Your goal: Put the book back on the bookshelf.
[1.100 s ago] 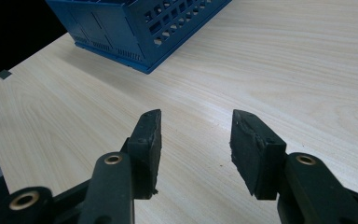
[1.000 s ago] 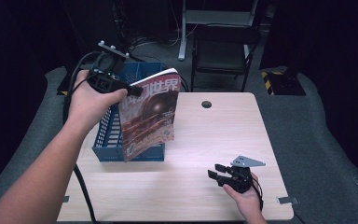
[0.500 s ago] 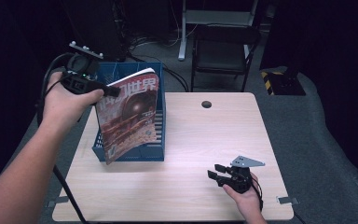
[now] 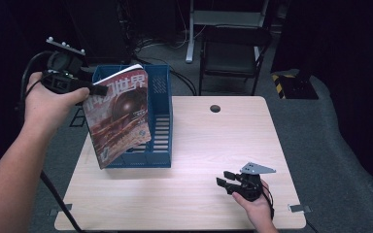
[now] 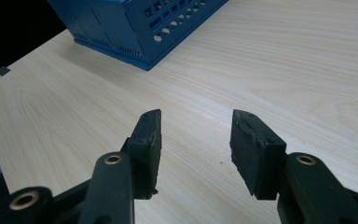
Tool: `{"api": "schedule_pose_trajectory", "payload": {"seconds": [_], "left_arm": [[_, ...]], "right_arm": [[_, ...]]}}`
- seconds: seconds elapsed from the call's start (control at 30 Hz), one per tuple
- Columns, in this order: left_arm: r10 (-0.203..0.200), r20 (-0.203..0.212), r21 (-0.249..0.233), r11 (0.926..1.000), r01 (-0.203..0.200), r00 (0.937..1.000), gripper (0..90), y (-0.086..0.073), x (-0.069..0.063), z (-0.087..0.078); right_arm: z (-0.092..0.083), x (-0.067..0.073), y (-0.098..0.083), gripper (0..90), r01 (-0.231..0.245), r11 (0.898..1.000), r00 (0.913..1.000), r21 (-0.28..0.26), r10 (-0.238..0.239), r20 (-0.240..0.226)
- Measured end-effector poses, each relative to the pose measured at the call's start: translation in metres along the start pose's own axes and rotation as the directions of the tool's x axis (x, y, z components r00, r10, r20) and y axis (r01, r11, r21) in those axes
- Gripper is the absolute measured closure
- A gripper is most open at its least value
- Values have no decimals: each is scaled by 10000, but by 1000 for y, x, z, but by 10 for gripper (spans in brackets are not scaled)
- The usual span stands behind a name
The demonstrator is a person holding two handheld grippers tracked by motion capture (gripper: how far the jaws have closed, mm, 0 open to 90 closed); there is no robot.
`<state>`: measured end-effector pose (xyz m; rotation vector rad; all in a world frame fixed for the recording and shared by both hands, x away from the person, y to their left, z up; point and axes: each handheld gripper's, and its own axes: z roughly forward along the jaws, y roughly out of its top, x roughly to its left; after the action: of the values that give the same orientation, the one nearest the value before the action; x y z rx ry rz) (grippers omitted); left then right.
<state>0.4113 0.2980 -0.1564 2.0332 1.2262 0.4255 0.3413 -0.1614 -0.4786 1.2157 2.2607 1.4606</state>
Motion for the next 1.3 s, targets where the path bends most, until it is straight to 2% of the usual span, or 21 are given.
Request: {"api": "schedule_pose_trajectory", "payload": {"seconds": [0.2,0.27,0.37,0.5,0.63,0.8,0.83,0.9,1.1,1.3], "left_arm": [[-251,-246,41,9997,252,9994,839,0,11,0],[-460,-262,121,9989,463,9986,839,1,16,-1],[-687,-473,-24,9976,687,9965,839,1,21,-1],[-1038,-750,-150,9946,1029,9918,839,2,25,5],[-1130,-993,-182,9936,1118,9886,839,4,27,12],[-1494,-1077,-192,9888,1482,9829,839,6,31,20],[-1611,-1155,-247,9869,1593,9802,839,6,31,23],[-1600,-1231,-209,9871,1587,9794,839,7,32,24],[-1842,-1570,-418,9828,1798,9703,839,10,35,30],[-2062,-1597,-536,9783,2001,9654,839,11,38,33]], "right_arm": [[0,0,0,533,-126,9999,9999,-21,126,29],[0,0,0,533,-99,9999,9999,-26,99,34],[-1,0,0,533,-122,9999,9999,-16,122,38],[0,0,-1,534,-115,9999,9999,-17,115,37],[0,-1,-1,534,-70,10000,10000,-26,70,21],[0,-1,-1,533,-57,10000,10000,-33,57,24],[0,-1,-1,533,-48,10000,10000,-33,48,22],[-1,-1,-1,534,-111,9999,9999,21,111,21],[0,-1,0,534,-48,10000,10000,-25,48,12],[-1,-1,0,534,-49,10000,10000,-10,49,1]]}}
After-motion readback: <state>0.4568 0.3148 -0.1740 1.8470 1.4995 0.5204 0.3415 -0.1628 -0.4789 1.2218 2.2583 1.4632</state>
